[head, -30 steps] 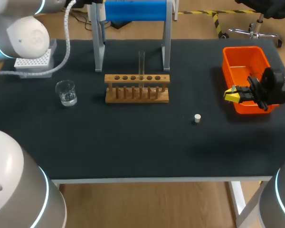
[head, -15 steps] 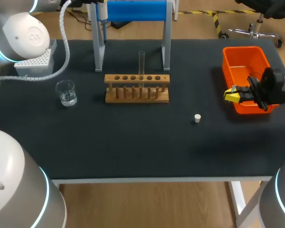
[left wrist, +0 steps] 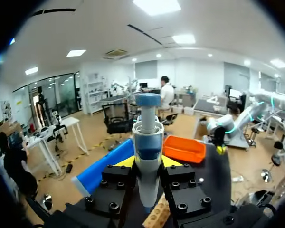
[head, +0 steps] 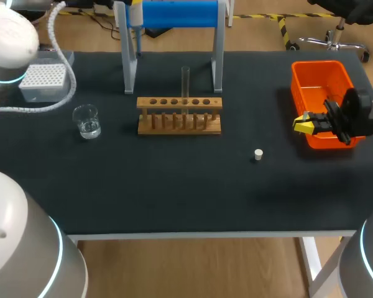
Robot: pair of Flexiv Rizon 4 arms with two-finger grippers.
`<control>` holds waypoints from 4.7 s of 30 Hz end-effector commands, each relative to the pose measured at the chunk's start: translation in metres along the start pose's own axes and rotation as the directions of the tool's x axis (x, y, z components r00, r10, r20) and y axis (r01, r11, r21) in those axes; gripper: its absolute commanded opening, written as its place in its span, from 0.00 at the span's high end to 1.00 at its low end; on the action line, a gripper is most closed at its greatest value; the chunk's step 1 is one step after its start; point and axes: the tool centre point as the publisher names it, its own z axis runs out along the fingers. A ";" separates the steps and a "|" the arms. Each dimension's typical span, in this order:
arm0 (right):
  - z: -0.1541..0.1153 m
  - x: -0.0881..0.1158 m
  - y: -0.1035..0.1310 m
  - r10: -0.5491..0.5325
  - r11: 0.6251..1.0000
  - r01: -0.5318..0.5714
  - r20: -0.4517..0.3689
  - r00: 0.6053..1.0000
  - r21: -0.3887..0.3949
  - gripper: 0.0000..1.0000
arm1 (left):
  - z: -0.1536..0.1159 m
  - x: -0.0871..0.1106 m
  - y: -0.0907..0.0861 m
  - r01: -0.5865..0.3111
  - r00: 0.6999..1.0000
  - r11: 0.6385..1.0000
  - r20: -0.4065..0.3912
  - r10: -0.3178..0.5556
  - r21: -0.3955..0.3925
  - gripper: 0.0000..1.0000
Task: Invert the test tube, pick up the pipette, mount the tip to pipette, aspirate from beaker and dispense into the tube, eject the tip, return the pipette, and cap with the stopper.
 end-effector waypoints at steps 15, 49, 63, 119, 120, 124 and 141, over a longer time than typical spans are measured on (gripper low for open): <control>0.000 0.000 0.000 0.000 1.000 0.000 0.000 1.000 0.001 1.00 | -0.036 0.073 -0.018 -0.087 0.950 0.996 -0.298 0.094 0.037 1.00; 0.000 0.000 0.000 0.000 1.000 0.000 0.000 1.000 0.001 1.00 | -0.052 0.137 -0.037 -0.110 0.928 0.993 -0.354 0.115 0.034 1.00; 0.000 0.000 0.000 0.000 1.000 0.000 0.000 1.000 0.001 1.00 | -0.051 0.186 -0.045 -0.082 0.943 0.994 -0.317 0.100 0.070 1.00; 0.000 0.000 0.000 0.000 1.000 0.000 0.000 1.000 0.001 1.00 | -0.049 0.240 -0.036 -0.060 0.912 0.997 -0.403 0.070 0.040 1.00; 0.000 0.000 0.000 0.000 1.000 0.000 0.000 1.000 0.001 1.00 | -0.049 0.240 -0.036 -0.060 0.912 0.997 -0.403 0.070 0.040 1.00; 0.000 0.000 0.000 0.000 1.000 0.000 0.000 1.000 0.001 1.00 | -0.049 0.240 -0.036 -0.060 0.912 0.997 -0.403 0.070 0.040 1.00; 0.000 0.000 0.000 0.000 1.000 0.000 0.000 1.000 0.001 1.00 | -0.049 0.240 -0.036 -0.060 0.912 0.997 -0.403 0.070 0.040 1.00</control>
